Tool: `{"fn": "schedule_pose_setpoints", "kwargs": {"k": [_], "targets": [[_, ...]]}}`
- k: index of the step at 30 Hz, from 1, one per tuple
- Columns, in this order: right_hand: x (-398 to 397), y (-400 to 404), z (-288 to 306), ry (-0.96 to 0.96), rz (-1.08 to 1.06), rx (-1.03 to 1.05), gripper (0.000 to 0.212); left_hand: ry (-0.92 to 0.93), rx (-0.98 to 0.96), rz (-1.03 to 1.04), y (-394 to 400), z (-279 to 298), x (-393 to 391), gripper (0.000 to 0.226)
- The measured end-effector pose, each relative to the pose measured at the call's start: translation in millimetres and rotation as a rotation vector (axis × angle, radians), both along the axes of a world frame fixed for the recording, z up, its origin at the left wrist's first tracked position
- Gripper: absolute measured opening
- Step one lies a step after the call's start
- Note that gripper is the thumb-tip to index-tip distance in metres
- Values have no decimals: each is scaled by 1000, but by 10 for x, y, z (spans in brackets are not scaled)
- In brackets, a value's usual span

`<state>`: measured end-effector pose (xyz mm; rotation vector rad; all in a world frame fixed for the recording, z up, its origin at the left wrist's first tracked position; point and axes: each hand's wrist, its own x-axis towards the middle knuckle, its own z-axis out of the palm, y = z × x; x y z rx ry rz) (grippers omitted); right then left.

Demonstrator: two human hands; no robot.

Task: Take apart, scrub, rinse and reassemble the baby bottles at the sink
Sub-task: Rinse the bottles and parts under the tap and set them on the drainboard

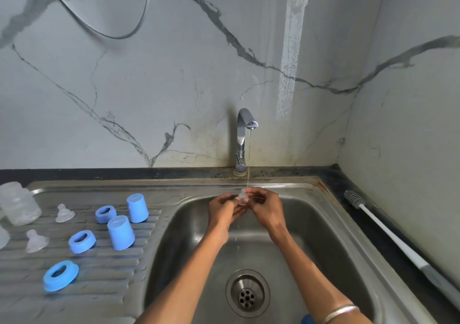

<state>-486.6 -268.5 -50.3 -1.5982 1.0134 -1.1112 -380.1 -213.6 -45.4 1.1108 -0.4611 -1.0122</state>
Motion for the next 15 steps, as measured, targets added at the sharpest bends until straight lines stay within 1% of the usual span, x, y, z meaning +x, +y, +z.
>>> {"fn": "schedule_pose_setpoints", "kwargs": {"k": [2,5,7,10,11,15], "targets": [[-3,-13,-17,11,16,1,22,25,-10,-51,9,17,11,23],[-18,-46,-58,15,37,26,20,5,-16,-117,9,23,1,13],[-26,-64,-72,15,13,39,17,-84,6,-119,-12,-3,-19,8],[-42,-69,-67,24,-40,50,19,-294,37,-65,-49,-41,-30,14],[-46,-73,-67,19,-40,60,19,-322,35,-58,-60,-44,-29,15],[-62,-57,-46,-33,8,90,23,-332,48,-50,-53,-20,3,17]]}}
